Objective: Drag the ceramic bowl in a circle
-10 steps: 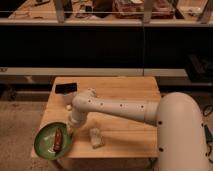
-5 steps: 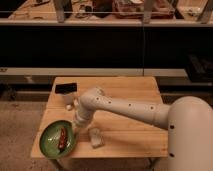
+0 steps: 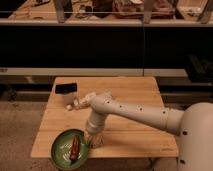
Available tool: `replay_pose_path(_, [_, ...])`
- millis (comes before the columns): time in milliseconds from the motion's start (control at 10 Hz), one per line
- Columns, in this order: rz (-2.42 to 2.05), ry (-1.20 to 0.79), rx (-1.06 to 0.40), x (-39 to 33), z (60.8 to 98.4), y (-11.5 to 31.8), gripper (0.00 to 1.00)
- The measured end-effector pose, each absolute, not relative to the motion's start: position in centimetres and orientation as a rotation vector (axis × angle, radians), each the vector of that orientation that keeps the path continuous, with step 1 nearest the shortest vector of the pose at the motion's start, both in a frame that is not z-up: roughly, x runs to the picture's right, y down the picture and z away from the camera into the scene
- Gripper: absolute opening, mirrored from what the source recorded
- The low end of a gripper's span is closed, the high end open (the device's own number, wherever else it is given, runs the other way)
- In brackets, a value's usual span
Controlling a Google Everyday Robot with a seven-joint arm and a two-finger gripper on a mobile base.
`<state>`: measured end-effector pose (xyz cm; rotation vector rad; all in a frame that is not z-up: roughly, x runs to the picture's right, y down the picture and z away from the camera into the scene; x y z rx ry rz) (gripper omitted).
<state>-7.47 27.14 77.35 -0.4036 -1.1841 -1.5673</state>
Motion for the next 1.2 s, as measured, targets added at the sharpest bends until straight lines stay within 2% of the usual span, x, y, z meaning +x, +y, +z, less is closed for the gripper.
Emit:
replay_pose_path(400, [-1.441, -1.06, -0.54, -1.7, 79.7, 25.0, 0.0])
replay_pose_path(600, [-1.359, -1.002, -0.561, -0.1, 81.2, 23.4, 0.0])
replay_pose_path(1200, [-1.35, -0.996, -0.476, -6.6, 86.0, 18.3, 0.0])
